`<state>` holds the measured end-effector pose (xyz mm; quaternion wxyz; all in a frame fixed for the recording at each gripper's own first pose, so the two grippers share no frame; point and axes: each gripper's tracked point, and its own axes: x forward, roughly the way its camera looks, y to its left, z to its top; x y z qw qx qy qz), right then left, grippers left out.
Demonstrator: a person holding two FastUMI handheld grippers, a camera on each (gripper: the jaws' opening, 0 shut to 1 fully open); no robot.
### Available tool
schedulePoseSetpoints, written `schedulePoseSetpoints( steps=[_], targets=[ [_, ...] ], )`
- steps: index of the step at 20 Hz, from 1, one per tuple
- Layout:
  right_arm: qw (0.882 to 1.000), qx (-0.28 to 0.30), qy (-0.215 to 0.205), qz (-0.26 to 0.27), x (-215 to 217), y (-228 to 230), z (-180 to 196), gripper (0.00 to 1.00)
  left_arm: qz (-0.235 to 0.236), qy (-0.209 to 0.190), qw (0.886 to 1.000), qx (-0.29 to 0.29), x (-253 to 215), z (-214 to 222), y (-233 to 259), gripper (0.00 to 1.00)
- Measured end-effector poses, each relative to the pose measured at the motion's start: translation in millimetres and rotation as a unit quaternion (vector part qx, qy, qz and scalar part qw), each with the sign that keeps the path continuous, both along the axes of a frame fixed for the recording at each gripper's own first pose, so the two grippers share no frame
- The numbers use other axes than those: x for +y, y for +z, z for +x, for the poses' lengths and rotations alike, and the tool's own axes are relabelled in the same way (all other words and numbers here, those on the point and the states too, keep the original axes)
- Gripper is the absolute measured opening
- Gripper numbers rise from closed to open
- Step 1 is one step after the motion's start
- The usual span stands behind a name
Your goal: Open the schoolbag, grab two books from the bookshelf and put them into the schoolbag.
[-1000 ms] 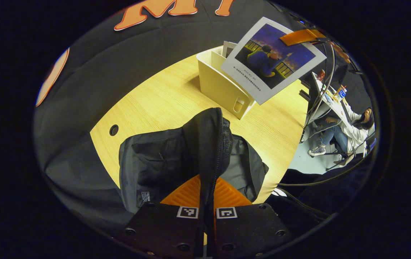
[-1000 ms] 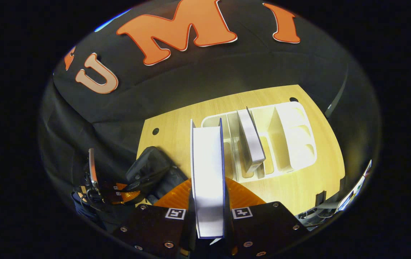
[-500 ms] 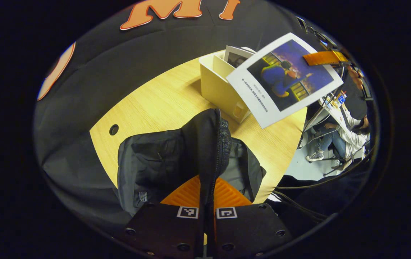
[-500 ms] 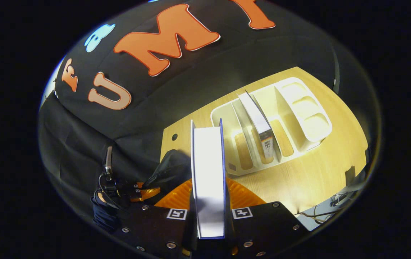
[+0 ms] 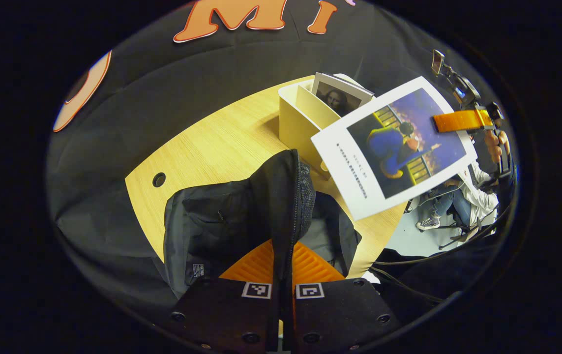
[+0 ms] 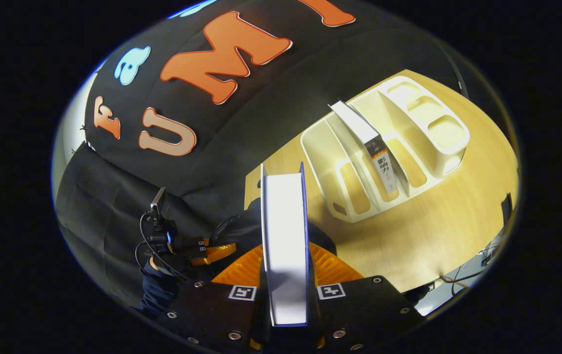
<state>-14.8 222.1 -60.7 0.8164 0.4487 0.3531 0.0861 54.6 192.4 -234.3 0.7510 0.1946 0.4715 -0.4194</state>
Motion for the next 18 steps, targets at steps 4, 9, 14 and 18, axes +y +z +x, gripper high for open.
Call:
schedulePoseSetpoints(
  steps=[4,9,14,18],
  targets=[
    [0.999,-0.001,0.009,0.035,28.3,-13.1,-0.4,0.30,-0.011,0.011,1.000,0.003,-4.9,-0.8,2.6,0.04],
    [0.997,0.002,-0.001,0.076,60.7,-40.3,12.7,0.30,-0.017,0.024,1.000,0.002,-4.4,-2.6,5.1,0.04],
    [0.994,-0.003,-0.017,0.107,77.3,-52.9,25.7,0.30,-0.023,0.033,0.999,0.001,-3.6,-5.4,9.7,0.04],
    [0.992,0.010,-0.051,0.114,93.7,-77.6,37.7,0.30,-0.039,0.040,0.998,0.004,-8.2,-5.8,10.8,0.04]
  ],
)
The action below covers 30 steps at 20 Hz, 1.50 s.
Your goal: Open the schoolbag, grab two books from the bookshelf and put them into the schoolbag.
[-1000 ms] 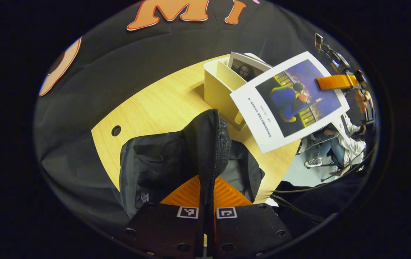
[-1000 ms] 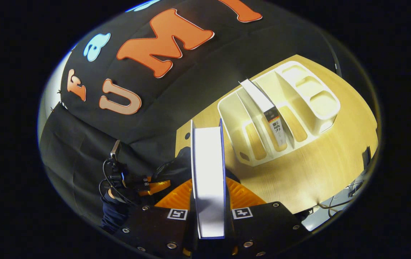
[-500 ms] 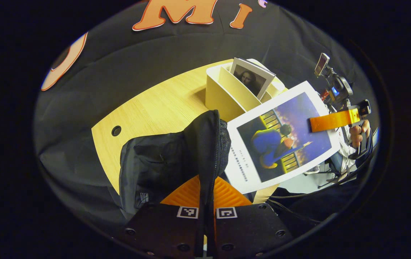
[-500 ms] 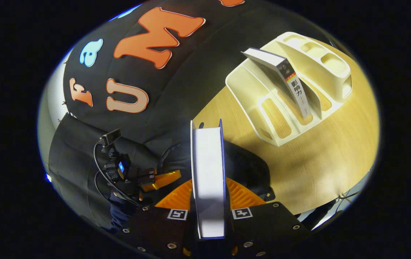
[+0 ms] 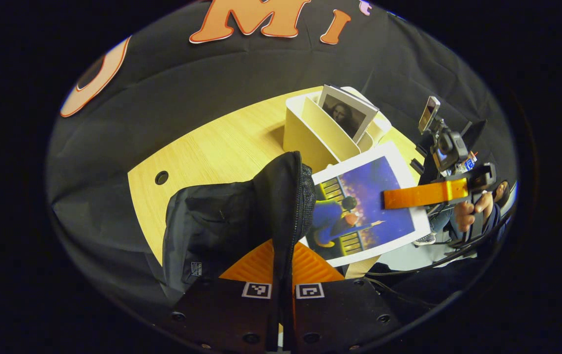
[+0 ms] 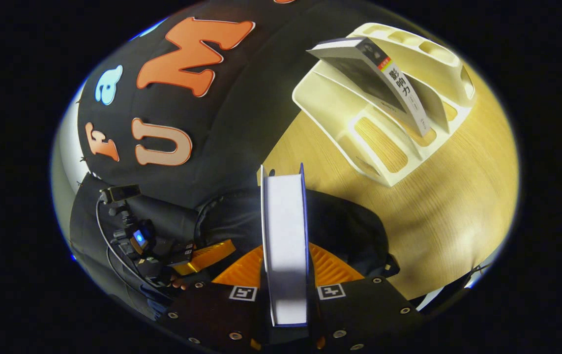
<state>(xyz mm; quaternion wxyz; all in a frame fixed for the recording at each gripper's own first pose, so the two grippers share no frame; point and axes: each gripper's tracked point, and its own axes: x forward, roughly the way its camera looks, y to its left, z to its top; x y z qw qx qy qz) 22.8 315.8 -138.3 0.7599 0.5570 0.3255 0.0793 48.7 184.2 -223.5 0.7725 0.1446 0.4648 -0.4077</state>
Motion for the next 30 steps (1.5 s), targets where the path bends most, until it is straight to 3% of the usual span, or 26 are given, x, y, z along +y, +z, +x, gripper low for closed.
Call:
schedulePoseSetpoints(
  steps=[5,19,23,25,27,28,29,30],
  targets=[
    [0.999,0.004,-0.029,0.043,33.3,-19.4,22.7,0.30,-0.023,0.018,0.999,0.016,-1.9,-3.2,-9.0,0.04],
    [0.997,0.005,-0.042,0.065,85.8,-45.8,56.3,0.30,-0.041,0.032,0.999,0.013,-4.2,-5.9,-4.4,0.04],
    [0.998,0.015,-0.014,0.060,104.8,-47.0,59.7,0.34,-0.045,0.034,0.998,0.015,-3.7,-5.3,-3.7,0.04],
    [0.999,0.023,0.012,0.035,110.6,-45.8,56.0,0.38,-0.047,0.036,0.998,0.014,-2.3,-2.9,-2.7,0.04],
    [0.999,0.027,0.043,-0.007,109.4,-46.5,50.1,0.56,-0.048,0.034,0.998,0.015,-1.8,-2.8,-3.0,0.04],
    [0.997,0.038,0.063,-0.031,109.2,-52.5,45.1,0.85,-0.046,0.032,0.998,0.015,-1.9,-2.4,-2.6,0.05],
    [0.994,0.044,0.084,-0.055,110.9,-56.3,36.5,0.77,-0.045,0.031,0.998,0.012,-0.4,-2.0,-2.7,0.04],
    [0.991,0.050,0.095,-0.081,108.2,-59.7,29.9,0.88,-0.045,0.029,0.998,0.012,-1.0,-2.2,-2.3,0.05]
  ],
)
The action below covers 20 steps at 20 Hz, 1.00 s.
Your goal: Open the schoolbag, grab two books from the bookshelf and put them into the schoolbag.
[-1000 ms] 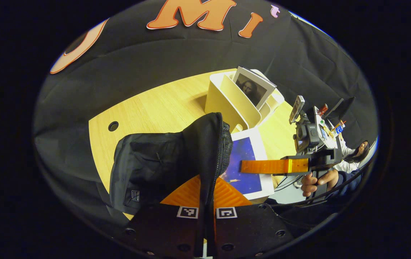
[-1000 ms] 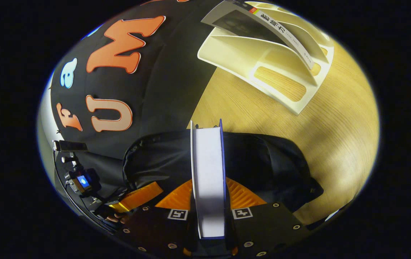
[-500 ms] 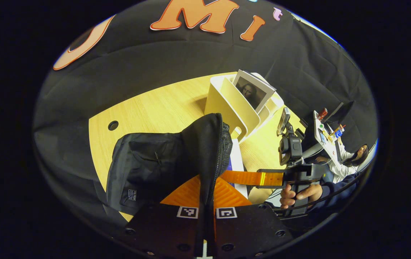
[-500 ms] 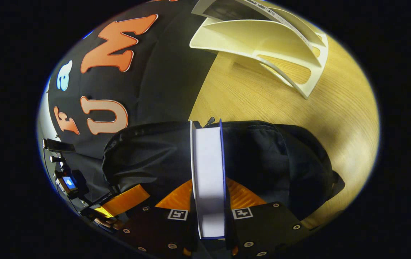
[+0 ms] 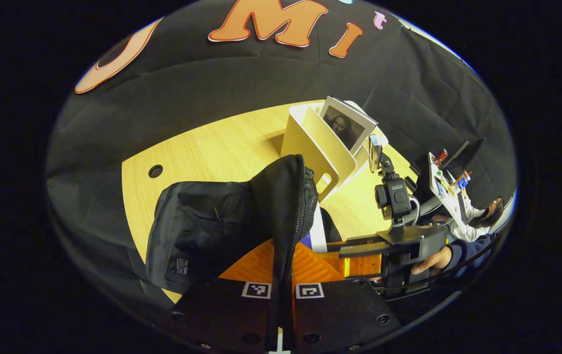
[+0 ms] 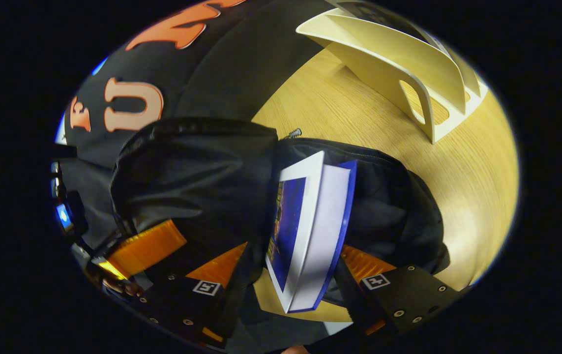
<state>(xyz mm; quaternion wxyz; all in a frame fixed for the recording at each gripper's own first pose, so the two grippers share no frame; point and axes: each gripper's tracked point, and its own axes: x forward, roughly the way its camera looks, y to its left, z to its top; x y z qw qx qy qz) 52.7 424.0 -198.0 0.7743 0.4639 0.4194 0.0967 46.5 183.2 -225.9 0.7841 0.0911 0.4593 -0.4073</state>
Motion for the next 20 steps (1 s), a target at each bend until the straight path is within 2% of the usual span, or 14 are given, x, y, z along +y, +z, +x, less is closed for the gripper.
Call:
schedulePoseSetpoints(
  steps=[2,4,12,20],
  targets=[
    [0.999,0.011,0.022,-0.043,-6.2,-9.4,-12.2,0.97,0.000,-0.003,1.000,-0.002,0.2,0.5,-0.9,0.04],
    [0.996,0.020,0.037,-0.074,-16.1,-13.3,-24.3,0.98,-0.001,-0.003,1.000,0.000,0.7,-0.7,-2.2,0.04],
    [0.985,-0.002,0.048,-0.168,-99.4,22.7,-36.3,0.98,0.010,0.004,1.000,0.000,5.2,-6.1,-2.2,0.04],
    [0.962,-0.011,0.073,-0.262,-195.2,62.8,-33.6,0.99,0.023,0.027,0.999,0.001,5.6,-7.1,-4.0,0.04]
  ],
)
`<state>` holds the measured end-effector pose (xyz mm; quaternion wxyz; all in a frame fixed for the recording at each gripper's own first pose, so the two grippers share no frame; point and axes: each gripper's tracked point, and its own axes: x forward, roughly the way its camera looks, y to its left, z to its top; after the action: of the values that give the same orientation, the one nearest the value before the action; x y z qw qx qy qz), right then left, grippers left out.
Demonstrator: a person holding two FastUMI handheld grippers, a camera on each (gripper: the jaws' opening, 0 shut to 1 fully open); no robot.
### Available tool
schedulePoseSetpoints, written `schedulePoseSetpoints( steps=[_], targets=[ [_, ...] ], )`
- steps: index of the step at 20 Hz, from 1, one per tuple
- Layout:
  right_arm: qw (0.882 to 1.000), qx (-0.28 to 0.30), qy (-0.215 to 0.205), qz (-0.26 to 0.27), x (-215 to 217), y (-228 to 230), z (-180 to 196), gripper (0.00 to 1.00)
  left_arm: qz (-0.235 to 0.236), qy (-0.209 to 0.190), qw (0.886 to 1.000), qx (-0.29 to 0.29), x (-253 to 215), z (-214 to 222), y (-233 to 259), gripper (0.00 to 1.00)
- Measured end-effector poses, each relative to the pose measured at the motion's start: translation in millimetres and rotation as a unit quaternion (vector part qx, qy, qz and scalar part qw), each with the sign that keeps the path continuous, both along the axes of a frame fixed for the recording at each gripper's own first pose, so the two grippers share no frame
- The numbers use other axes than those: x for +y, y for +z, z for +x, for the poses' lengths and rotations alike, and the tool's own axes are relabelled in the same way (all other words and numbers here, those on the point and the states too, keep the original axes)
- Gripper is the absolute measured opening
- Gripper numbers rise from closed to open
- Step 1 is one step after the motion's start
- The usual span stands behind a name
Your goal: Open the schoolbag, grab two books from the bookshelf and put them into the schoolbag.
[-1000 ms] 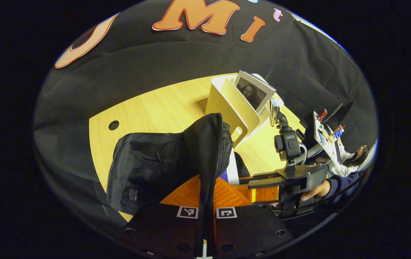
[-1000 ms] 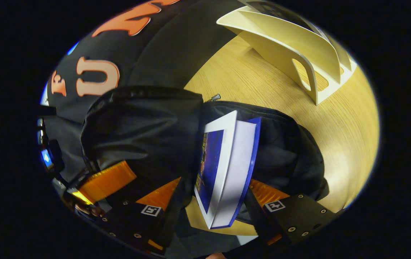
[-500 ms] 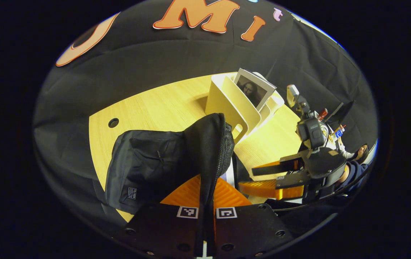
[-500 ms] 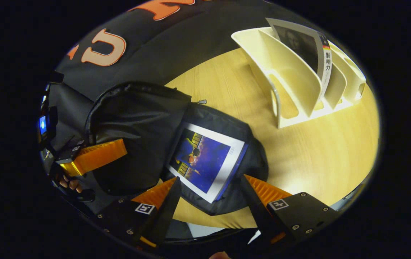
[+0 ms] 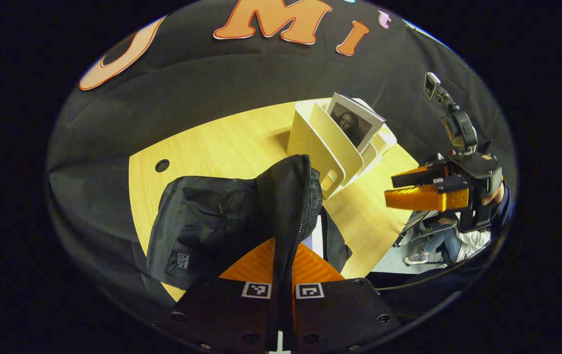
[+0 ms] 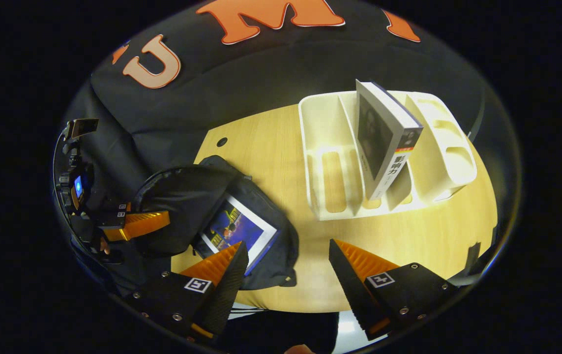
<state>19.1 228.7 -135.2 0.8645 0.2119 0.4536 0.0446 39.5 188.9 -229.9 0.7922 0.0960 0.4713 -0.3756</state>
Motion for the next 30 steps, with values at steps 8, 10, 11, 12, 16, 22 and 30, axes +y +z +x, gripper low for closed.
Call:
schedulePoseSetpoints(
  steps=[8,10,11,12,16,22,30],
  targets=[
    [0.998,0.019,0.037,-0.050,-65.0,20.3,11.8,0.99,0.010,0.032,0.999,0.008,-2.7,2.0,-1.9,0.04],
    [0.997,0.022,0.042,-0.068,-83.8,26.5,17.9,0.99,0.012,0.039,0.999,0.010,-5.3,2.4,-3.2,0.04],
    [0.996,0.025,0.043,-0.077,-91.3,29.6,18.8,0.99,0.014,0.042,0.999,0.010,-5.4,2.3,-4.0,0.04],
    [0.995,0.027,0.046,-0.081,-99.2,32.9,22.4,0.99,0.015,0.046,0.999,0.011,-6.1,3.0,-4.2,0.04],
    [0.992,0.027,0.062,-0.109,-127.8,46.6,40.1,0.99,0.021,0.060,0.998,0.018,-4.2,-0.3,-7.0,0.04],
    [0.990,0.050,0.085,-0.106,-152.6,47.7,67.6,0.99,0.035,0.082,0.996,0.020,-5.8,2.2,-6.5,0.05],
    [0.986,0.085,0.103,-0.096,-158.7,18.3,109.7,0.99,0.039,0.115,0.992,0.027,-8.1,0.0,-7.9,0.04]
  ],
)
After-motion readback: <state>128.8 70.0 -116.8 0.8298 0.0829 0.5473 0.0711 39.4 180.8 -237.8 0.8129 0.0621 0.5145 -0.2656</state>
